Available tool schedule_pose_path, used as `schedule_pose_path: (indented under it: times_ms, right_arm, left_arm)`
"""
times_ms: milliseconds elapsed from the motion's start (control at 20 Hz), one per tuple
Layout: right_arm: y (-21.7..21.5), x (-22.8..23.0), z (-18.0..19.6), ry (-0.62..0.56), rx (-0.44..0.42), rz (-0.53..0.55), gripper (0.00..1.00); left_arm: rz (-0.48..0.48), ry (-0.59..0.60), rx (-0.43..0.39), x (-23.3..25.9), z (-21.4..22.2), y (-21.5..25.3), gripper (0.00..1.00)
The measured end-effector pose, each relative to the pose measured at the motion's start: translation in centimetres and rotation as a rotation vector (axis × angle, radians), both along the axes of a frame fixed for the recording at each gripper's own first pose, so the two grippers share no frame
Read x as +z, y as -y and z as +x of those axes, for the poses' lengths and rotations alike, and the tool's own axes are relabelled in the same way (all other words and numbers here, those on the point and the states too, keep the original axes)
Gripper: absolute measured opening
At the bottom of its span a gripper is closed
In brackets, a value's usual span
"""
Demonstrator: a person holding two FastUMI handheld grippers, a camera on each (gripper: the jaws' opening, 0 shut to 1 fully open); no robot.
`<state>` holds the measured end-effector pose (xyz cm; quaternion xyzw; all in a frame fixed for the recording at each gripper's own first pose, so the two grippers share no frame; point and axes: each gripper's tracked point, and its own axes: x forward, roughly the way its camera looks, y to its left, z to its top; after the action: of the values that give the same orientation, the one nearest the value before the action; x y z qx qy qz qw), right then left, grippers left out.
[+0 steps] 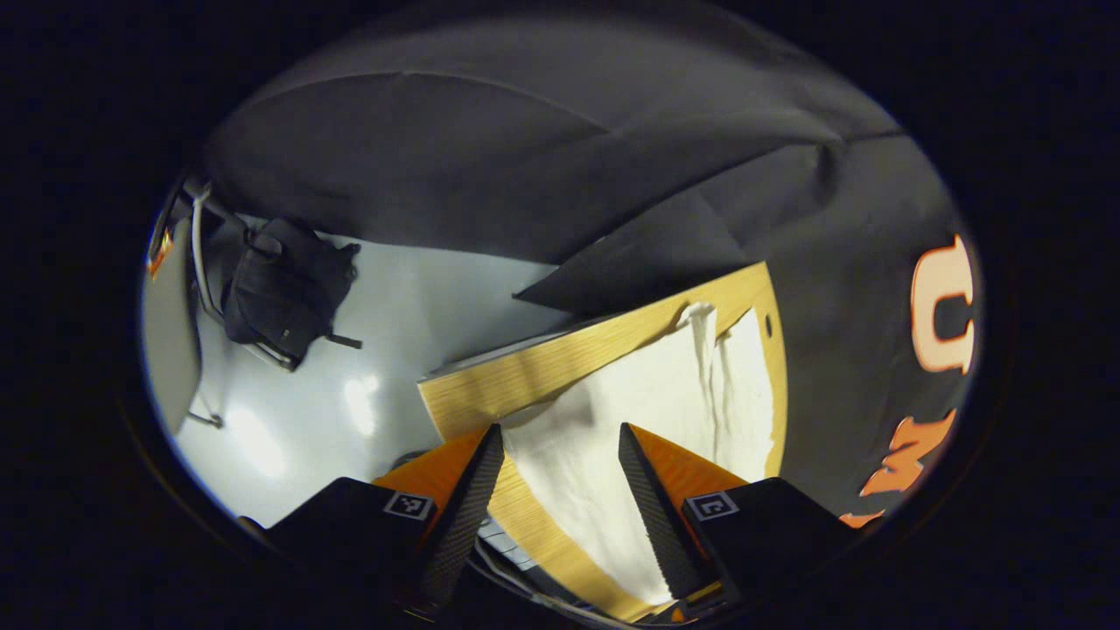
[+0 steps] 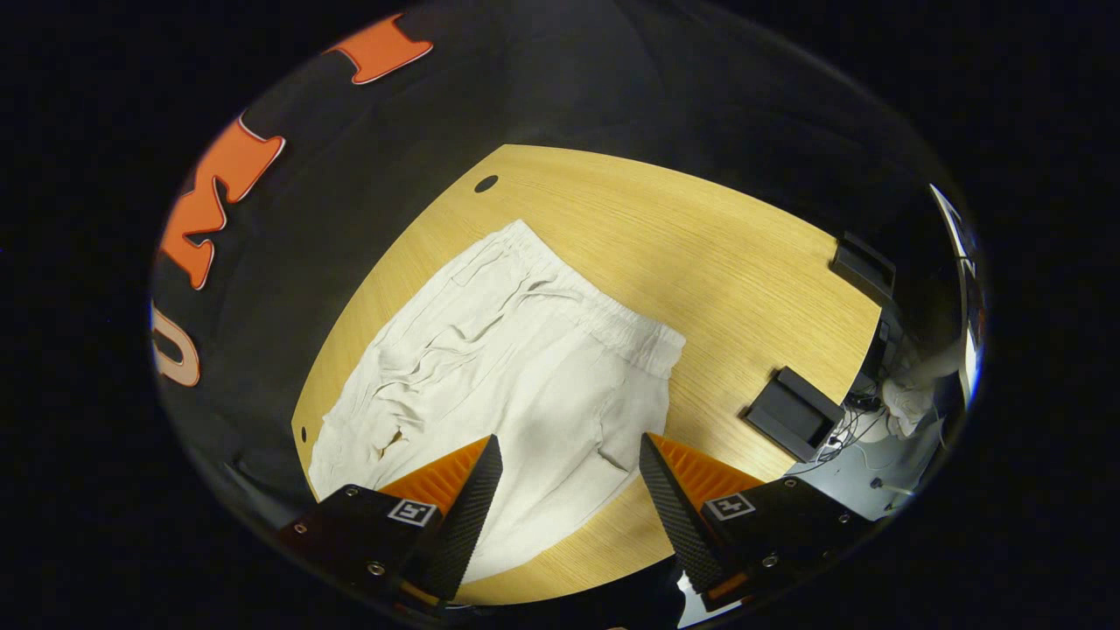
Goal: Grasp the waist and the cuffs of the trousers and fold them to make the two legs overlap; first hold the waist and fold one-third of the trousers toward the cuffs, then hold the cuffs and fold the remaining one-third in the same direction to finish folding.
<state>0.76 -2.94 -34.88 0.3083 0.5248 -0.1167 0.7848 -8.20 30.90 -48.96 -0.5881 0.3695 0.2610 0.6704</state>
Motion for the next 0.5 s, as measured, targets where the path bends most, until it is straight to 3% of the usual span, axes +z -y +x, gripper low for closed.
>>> schedule_pose_path:
  times_ms: [250,350,500]
  right_arm:
    - [0.0,-0.8,0.5,-0.004,-0.032,0.045,0.95]
    - [0.4,-1.1,0.6,-0.005,-0.031,0.042,0.95]
    - [0.8,-1.7,0.4,-0.021,-0.034,0.044,0.95]
  left_arm:
    - [-0.186,0.176,0.221,-0.1,2.8,0.3,0.65]
    - [-0.163,0.182,0.182,-0.6,2.8,0.2,0.51]
    - [-0.075,0.175,0.017,-0.6,2.1,0.4,0.48]
